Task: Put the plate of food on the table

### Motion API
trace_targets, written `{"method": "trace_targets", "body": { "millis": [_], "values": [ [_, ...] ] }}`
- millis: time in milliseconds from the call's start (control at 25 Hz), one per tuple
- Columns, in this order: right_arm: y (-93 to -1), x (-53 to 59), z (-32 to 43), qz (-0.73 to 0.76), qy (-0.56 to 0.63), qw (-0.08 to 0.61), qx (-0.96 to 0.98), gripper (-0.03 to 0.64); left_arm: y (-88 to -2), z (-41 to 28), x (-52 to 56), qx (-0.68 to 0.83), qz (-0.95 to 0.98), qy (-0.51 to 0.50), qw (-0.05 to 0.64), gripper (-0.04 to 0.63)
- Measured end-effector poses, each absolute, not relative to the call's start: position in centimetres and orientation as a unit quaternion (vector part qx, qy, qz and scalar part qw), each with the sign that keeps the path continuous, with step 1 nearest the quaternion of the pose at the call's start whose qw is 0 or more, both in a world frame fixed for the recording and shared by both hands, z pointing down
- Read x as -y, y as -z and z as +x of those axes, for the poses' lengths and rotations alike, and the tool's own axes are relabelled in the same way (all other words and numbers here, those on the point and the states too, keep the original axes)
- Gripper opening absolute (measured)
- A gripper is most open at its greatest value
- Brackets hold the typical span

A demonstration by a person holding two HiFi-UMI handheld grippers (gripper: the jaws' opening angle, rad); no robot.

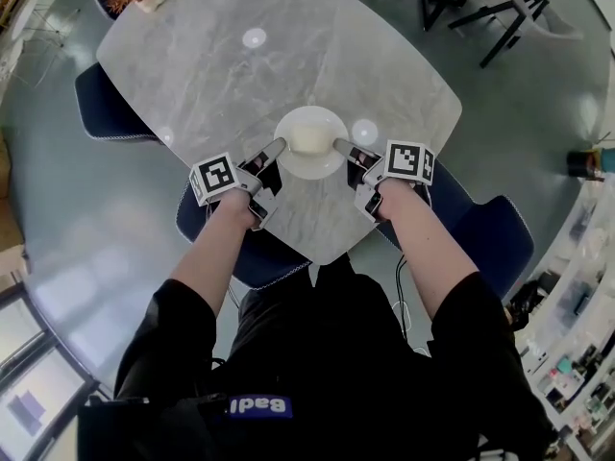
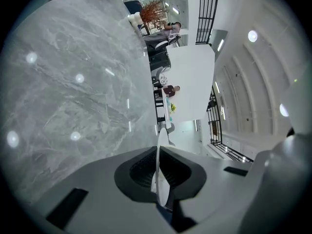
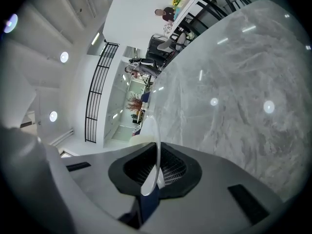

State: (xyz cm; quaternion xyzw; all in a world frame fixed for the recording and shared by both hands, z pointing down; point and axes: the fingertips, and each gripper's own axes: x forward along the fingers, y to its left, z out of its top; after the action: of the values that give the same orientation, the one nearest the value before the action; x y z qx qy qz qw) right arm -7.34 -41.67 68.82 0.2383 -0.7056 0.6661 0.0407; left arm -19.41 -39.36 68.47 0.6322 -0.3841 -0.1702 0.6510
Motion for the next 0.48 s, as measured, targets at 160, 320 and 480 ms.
{"method": "trace_targets", "body": {
  "millis": [160, 320, 480],
  "values": [
    [-71.0, 42.9, -8.2, 0.247, -0.659, 0.051, 0.708, 0.020, -70.5, -20.1, 40.5, 0.393, 0.625, 0.169, 0.653, 0.017],
    [-73.2, 44.0, -8.8, 0.253, -0.652, 0.073, 0.711, 0.021, -72.5, -20.7, 41.6, 0.402, 0.625, 0.160, 0.650, 0.017],
    [-75.1, 44.8, -9.6, 0.257, -0.643, 0.092, 0.715, 0.023, -74.6, -21.5, 42.3, 0.410, 0.618, 0.156, 0.653, 0.017]
  ]
}}
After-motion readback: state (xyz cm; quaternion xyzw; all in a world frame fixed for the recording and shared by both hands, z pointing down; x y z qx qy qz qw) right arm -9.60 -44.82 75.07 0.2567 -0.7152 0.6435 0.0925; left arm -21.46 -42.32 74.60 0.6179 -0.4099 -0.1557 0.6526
